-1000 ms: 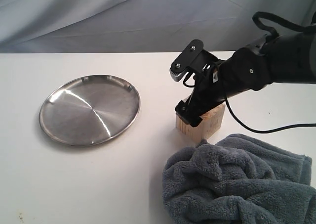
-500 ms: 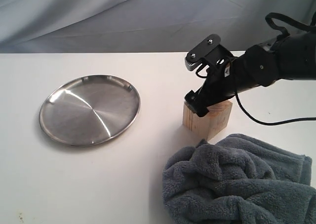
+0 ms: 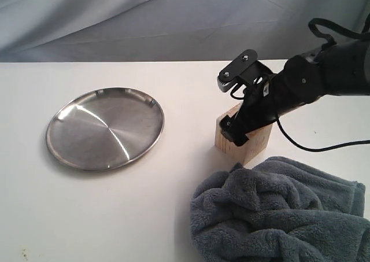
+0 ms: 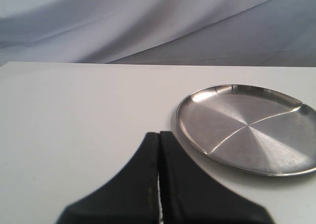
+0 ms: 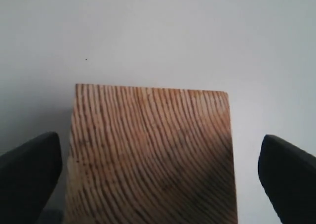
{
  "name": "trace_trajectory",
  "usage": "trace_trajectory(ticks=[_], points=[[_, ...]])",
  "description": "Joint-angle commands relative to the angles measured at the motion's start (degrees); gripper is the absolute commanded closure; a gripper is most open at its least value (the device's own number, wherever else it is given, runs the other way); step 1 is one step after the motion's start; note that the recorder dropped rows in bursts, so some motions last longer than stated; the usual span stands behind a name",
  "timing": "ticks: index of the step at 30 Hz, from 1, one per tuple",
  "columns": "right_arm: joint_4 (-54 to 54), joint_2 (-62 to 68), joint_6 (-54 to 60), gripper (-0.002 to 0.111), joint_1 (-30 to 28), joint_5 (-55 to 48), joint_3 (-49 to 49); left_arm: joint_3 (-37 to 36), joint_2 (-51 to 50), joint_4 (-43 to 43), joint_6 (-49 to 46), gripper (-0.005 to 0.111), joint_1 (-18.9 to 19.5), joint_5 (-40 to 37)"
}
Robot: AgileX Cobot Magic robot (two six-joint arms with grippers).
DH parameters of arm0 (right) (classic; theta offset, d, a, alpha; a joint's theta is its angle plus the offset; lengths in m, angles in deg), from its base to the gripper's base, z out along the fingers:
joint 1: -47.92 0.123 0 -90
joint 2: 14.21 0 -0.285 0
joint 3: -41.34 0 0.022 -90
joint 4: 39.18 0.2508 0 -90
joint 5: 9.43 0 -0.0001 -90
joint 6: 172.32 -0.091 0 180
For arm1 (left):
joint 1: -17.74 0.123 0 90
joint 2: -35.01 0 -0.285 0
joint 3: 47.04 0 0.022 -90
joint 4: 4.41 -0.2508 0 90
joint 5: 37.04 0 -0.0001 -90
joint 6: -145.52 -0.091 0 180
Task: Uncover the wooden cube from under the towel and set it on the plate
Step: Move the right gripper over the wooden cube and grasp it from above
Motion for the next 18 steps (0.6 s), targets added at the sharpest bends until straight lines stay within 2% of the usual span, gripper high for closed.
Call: trace_trajectory(ticks=[1,12,15,18], points=[[-0.10,2.56,0.69,0.004,-0.51,0.70,0.05,-0.22,0.20,-0.26,0.16,0.107,-0.30,0.58],[0.02,5.03,0.89,0.006,-0.51,3.61,0.05,-0.22,0.20,-0.26,0.16,0.107,-0.30,0.58],[0.28,5.03,0.89,0.016,-0.41,4.52,0.05,-0.22,0.20,-0.26,0.16,0.107,-0.30,0.58],[0.28,4.92,0.79,0.039,-0.41,4.71,0.05,-0.22,0.20,-0.26,0.16,0.107,-0.30,0.58]])
